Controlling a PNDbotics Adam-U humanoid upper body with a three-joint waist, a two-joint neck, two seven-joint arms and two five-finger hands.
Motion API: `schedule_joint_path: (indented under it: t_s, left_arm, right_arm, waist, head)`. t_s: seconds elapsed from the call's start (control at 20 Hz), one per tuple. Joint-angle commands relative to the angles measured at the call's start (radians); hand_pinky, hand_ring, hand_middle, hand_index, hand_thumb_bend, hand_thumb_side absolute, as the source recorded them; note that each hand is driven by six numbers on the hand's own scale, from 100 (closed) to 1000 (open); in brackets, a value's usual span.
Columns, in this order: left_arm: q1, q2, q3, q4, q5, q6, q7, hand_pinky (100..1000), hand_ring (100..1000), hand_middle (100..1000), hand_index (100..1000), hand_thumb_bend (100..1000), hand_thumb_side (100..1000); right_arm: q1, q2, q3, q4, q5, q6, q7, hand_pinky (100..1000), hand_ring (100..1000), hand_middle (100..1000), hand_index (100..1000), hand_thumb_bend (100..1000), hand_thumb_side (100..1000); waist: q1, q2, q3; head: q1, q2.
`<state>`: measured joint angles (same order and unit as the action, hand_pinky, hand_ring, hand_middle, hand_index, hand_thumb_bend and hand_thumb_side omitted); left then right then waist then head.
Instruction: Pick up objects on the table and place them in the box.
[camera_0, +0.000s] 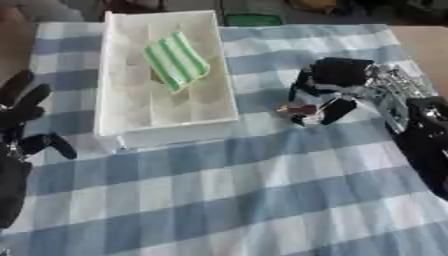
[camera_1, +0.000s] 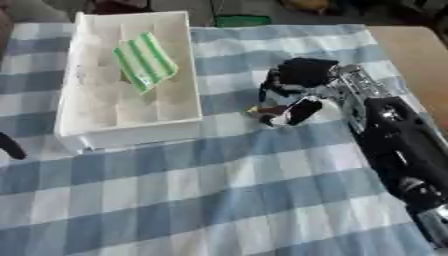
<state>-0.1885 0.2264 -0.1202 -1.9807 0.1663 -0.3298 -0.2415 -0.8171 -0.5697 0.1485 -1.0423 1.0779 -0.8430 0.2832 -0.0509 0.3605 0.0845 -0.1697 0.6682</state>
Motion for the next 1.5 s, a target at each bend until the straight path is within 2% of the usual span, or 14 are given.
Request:
schedule_joint_path:
  t_s: [0.05, 0.45, 0.5, 0.85, 0.95, 1.5]
  left_arm:
    - [-0.005, 0.002, 0.0, -0.019, -0.003, 0.001, -0.001, 465, 1000, 997, 792, 188, 745]
    - [-0.005, 0.001, 0.0, -0.019, -0.002, -0.001, 0.0, 466, 1000, 998, 792, 188, 744]
    - [-0.005, 0.001, 0.0, -0.019, -0.002, -0.001, 0.0, 466, 1000, 998, 792, 188, 745]
    - [-0.005, 0.0, 0.0, -0.019, -0.002, -0.001, -0.001, 465, 1000, 998, 792, 188, 745]
    - [-0.005, 0.0, 0.0, -0.019, -0.002, -0.001, -0.001, 466, 1000, 998, 792, 187, 745]
    - [-0.005, 0.0, -0.002, -0.019, -0.003, -0.003, -0.002, 466, 1000, 998, 791, 187, 747]
  right_arm:
    - [-0.011, -0.036, -0.011, 0.0, 0.016, -0.064, 0.048, 294, 300, 258, 683, 334, 670]
    - [-0.012, -0.03, -0.009, 0.002, 0.068, -0.057, 0.007, 297, 298, 255, 669, 360, 625]
    - [-0.012, -0.03, -0.008, 0.003, 0.075, -0.057, -0.001, 296, 297, 253, 660, 376, 592]
    - [-0.011, -0.025, 0.003, -0.019, 0.156, -0.052, -0.073, 300, 298, 252, 640, 428, 538]
    - [-0.01, -0.022, 0.005, -0.019, 0.181, -0.05, -0.098, 294, 294, 248, 626, 427, 506]
    - [-0.008, -0.012, 0.008, 0.004, 0.261, -0.041, -0.19, 287, 289, 241, 566, 410, 476]
  waist:
    - [0.002, -0.023, 0.0]
    - [0.004, -0.022, 0.0]
    - [0.004, -0.022, 0.0]
    - [0.006, -0.021, -0.002]
    - [0.006, -0.021, -0.002]
    - [0.008, -0.019, -0.001]
  head:
    - [-0.002, 0.001]
    - [-0.005, 0.001]
    - [-0.005, 0.001]
    - [-0.006, 0.002]
    - [-0.007, 0.002]
    - [-0.008, 0.002]
